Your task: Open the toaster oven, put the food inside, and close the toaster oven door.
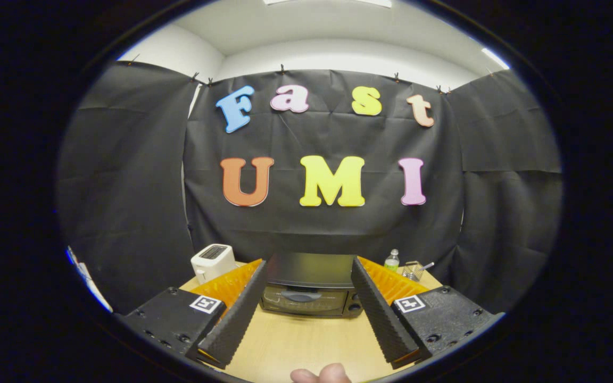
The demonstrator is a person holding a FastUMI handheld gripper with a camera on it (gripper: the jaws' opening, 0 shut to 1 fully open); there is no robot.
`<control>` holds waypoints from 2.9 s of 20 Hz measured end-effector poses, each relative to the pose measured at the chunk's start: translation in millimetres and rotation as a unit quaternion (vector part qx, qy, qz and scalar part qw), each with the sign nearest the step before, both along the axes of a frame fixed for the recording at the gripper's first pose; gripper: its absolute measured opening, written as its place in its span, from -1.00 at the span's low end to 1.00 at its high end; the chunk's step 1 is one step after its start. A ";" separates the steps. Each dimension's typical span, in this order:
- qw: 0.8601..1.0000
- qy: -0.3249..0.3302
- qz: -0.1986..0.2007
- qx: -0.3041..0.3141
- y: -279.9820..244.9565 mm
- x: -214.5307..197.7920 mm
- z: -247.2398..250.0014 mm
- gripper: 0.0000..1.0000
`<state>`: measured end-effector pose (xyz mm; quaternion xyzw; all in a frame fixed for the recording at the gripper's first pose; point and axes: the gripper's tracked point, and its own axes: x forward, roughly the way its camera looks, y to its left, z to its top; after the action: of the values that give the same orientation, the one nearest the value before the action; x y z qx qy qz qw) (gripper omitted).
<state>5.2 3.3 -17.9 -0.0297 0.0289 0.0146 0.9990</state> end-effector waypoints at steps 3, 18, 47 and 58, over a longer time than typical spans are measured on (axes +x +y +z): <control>1.000 0.005 -0.004 0.009 -4.3 16.8 -6.8 1.00; 0.989 0.141 -0.020 0.030 -1.4 214.6 -171.7 1.00; 0.953 0.302 -0.008 -0.029 12.4 117.1 -328.6 1.00; 0.946 0.282 0.155 -0.035 94.1 69.7 -226.1 1.00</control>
<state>74.9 97.4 -244.0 -0.0633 0.3051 0.1762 0.9337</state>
